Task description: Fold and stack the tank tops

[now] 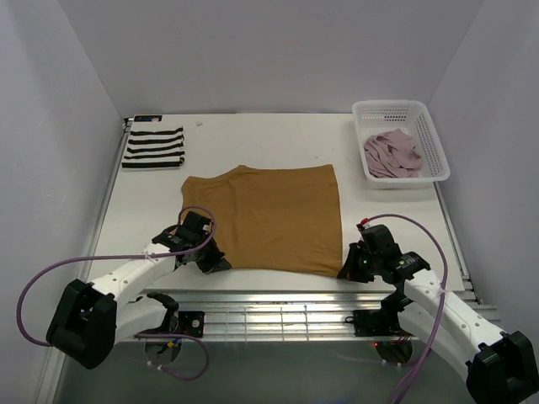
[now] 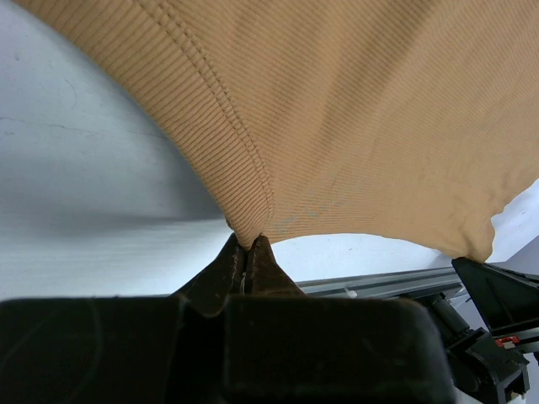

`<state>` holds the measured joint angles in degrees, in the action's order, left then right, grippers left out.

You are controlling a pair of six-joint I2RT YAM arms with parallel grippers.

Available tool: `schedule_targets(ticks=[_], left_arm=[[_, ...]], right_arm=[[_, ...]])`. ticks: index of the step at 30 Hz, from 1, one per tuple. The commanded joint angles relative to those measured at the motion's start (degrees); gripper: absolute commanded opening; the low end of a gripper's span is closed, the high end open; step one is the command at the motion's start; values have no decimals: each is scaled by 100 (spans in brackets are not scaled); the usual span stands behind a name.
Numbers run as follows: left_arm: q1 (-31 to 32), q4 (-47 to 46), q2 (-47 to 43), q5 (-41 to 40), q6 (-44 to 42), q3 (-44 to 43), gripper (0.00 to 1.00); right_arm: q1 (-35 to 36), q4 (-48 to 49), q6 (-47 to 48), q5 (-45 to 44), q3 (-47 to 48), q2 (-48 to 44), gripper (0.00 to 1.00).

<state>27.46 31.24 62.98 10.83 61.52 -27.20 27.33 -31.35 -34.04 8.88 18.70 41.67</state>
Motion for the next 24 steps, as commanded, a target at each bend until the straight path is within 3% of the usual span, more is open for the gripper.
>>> schedule_targets(ticks=[1,13,24], left_arm=[[-31,180,-119,60,-61,-320,0],[-241,224,917,-46,-535,-1383,0],[-733,277,1593,191,-1062,-2069,0]], right_arm=[[-17,-160,117,-97,379,51,8],[-280,-169,547,-528,1645,859,8],[-914,76,1145,-239,2419,1782,8]])
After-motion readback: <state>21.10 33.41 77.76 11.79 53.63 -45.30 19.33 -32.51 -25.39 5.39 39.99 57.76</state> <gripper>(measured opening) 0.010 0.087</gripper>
